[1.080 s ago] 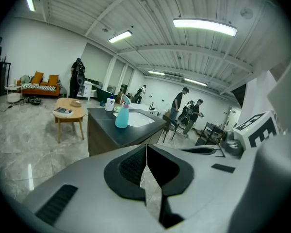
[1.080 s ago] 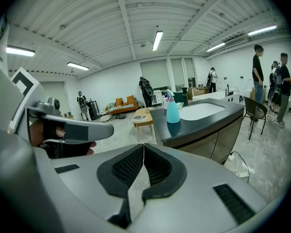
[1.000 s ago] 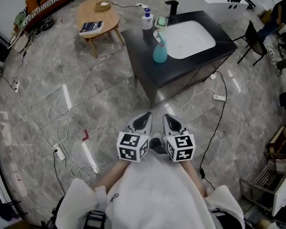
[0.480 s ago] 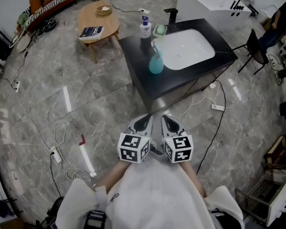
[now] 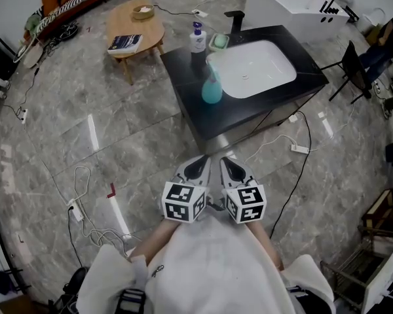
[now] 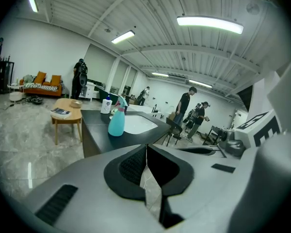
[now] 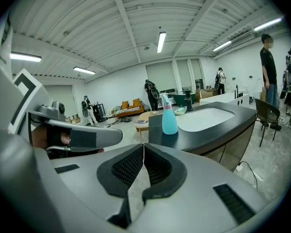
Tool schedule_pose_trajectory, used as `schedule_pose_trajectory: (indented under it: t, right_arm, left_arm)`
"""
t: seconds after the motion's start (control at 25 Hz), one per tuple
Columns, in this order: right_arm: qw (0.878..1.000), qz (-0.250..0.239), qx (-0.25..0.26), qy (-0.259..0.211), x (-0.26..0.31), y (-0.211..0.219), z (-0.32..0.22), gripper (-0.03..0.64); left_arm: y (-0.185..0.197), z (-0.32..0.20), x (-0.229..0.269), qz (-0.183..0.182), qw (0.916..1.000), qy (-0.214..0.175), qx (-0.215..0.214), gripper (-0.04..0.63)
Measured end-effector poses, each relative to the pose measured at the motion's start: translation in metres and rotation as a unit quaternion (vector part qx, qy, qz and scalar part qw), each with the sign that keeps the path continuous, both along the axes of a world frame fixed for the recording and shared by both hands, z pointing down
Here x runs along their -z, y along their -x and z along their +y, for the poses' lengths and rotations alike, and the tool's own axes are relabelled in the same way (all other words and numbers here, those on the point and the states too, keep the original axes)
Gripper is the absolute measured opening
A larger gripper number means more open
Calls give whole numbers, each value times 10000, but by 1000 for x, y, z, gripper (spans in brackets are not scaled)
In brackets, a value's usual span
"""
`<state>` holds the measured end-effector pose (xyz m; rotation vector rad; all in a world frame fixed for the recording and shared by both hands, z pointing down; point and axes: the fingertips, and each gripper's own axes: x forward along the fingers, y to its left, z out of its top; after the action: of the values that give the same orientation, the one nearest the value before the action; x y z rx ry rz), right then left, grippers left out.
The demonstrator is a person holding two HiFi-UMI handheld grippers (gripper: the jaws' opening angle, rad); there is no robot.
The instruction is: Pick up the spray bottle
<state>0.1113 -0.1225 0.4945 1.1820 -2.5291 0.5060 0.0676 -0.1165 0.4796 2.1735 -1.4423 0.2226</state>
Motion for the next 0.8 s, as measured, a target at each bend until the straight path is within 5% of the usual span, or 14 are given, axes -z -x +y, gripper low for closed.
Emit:
schedule_pose_trajectory:
  t: [0.8]
  right_arm:
    - [9999, -42, 118, -78, -2, 1, -8, 28]
  left_arm:
    - [4, -16, 0, 45, 9999, -55, 139, 29]
